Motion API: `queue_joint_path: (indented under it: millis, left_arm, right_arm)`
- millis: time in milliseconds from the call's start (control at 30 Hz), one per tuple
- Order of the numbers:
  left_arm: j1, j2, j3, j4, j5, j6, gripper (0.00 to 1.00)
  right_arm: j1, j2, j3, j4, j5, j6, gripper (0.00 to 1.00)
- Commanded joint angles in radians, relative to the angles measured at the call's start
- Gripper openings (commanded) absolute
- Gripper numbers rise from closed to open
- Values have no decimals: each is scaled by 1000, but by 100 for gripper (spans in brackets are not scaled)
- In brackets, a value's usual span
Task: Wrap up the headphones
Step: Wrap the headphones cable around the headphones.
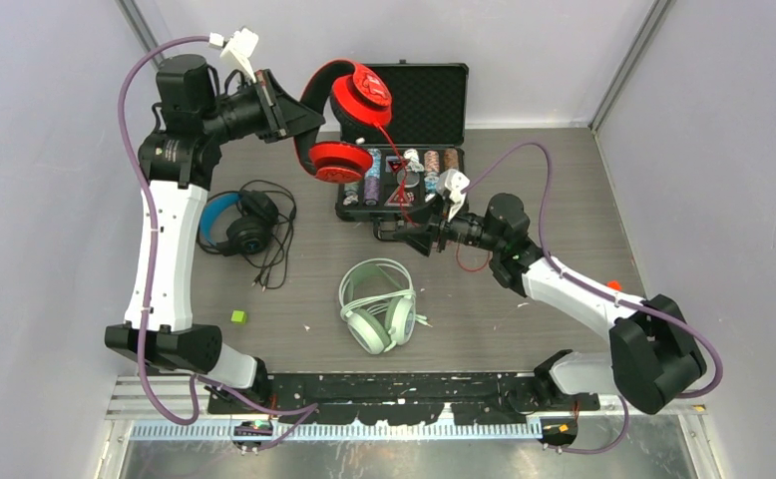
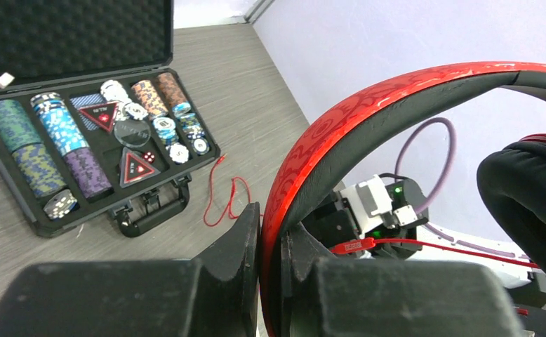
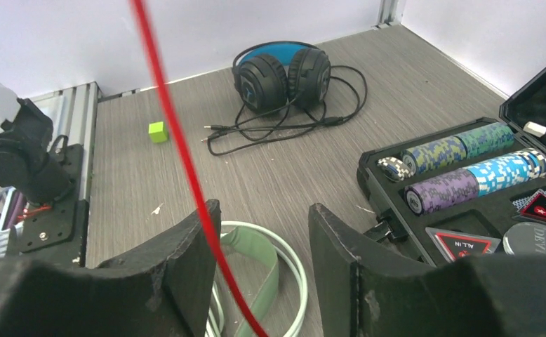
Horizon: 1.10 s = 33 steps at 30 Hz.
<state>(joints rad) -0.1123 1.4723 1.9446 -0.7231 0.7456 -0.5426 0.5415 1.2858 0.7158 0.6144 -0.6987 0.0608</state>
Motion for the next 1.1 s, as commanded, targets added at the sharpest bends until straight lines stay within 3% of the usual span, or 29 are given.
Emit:
queue_joint_path:
  millis: [0, 400, 533, 767, 1067]
  left_arm:
    - [-4, -36, 54, 89, 97, -57, 0]
    - [-4, -40, 59, 107, 202, -89, 0]
    - [-23, -40, 49, 123, 253, -91, 0]
    - [-135, -52, 1, 67, 287, 0, 0]
    - [-347, -43, -23, -218, 277, 266, 0]
  right_arm:
    - [5, 10, -9, 65, 14, -55, 51]
    - [5, 47, -76, 145, 29, -40, 19]
    - [6, 58, -65, 188, 51, 4, 1]
    - [5, 70, 19, 167, 69, 24, 1]
    - [-2, 87, 103, 110, 92, 2, 1]
